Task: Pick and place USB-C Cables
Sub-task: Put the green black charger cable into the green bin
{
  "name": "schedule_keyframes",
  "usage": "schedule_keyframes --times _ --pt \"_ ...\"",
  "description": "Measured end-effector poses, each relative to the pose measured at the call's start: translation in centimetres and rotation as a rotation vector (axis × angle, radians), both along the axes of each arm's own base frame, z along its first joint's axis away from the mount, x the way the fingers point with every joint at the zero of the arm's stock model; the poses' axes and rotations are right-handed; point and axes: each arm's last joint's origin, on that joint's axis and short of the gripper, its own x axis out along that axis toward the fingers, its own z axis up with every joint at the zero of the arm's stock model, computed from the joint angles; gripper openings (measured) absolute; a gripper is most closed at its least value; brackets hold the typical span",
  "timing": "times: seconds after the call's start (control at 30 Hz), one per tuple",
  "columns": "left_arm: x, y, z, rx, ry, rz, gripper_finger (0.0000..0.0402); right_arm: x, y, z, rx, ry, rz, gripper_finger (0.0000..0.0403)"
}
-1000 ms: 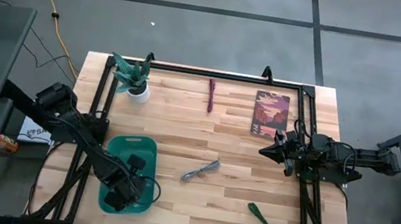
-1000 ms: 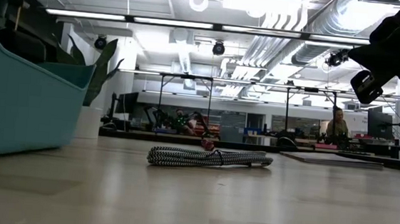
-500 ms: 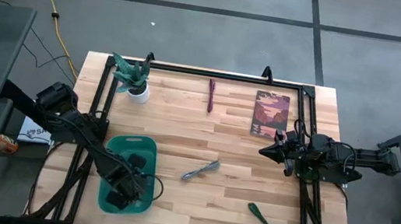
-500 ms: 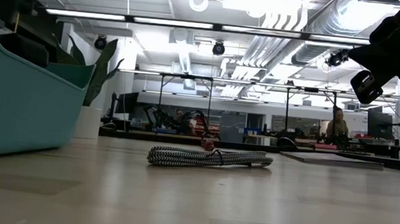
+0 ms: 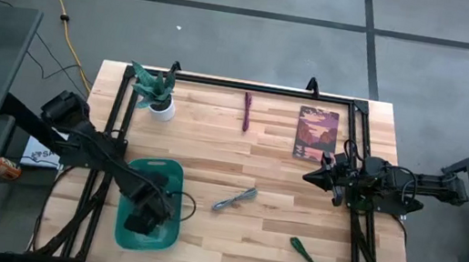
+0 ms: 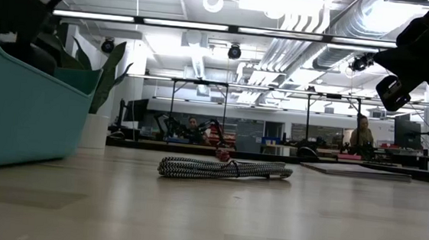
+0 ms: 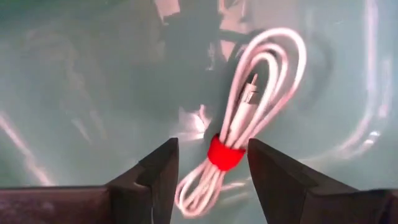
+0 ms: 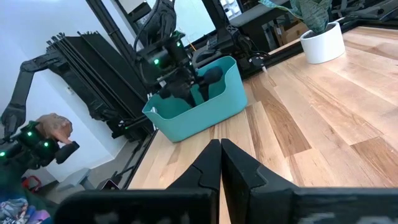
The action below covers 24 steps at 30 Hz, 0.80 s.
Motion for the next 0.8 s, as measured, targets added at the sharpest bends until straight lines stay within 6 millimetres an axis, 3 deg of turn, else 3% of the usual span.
schedule_keyframes --times 0.27,0.6,0.7,0.8 --pt "-0.9 2.1 4.6 -0.062 -0.195 0.060 0.0171 0.0 0.0 0.0 0.000 0.000 0.000 0.0000" --pt "-3.0 4.8 14.0 0.156 -1.004 0.048 0.0171 0.0 0.0 0.0 0.000 0.000 0.000 0.0000" --pt "-3.7 5.3 15.6 0.217 -1.207 0.082 0.0170 0.0 0.0 0.0 0.000 0.000 0.000 0.0000" --pt "-4.2 5.8 15.5 0.232 -1.365 0.114 0.0170 0.0 0.0 0.0 0.000 -0.001 0.000 0.0000"
